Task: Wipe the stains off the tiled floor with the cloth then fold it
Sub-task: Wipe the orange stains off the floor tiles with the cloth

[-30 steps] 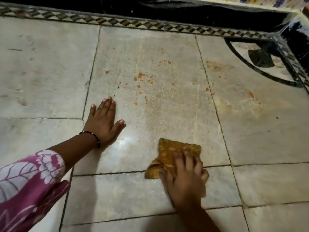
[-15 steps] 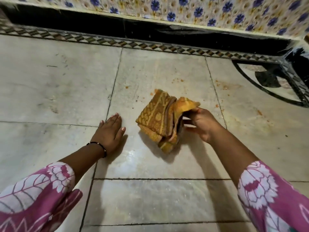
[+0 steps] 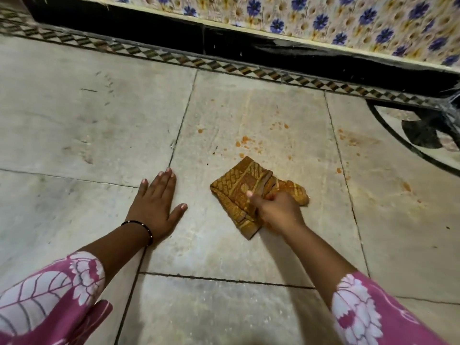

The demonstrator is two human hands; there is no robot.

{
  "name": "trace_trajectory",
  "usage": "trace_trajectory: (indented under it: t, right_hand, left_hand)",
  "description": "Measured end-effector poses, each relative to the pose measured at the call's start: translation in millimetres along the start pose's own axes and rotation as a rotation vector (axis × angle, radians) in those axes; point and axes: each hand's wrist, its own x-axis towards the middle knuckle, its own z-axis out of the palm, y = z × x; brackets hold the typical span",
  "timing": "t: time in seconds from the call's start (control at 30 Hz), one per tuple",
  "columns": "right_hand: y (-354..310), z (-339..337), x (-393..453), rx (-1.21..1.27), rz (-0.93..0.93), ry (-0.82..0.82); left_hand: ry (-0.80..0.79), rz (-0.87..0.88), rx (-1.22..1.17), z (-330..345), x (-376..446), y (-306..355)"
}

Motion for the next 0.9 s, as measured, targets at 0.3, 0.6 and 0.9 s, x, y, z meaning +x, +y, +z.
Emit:
trace_trajectory:
  t: [0.3, 0.6, 0.9]
  right_hand:
    - [9, -20, 16, 0.183, 0.155, 0.067]
    - [-91, -15, -5, 0.764, -0.205, -0.355]
    - [7, -44, 49, -0.105, -0.370, 0.020]
  left_hand:
    - [0.057, 0.012, -0.012, 2, -2, -2]
    - [0.069, 0.022, 0.007, 1, -2, -2]
    - [0.064, 0.000, 0.016, 1, -1, -2]
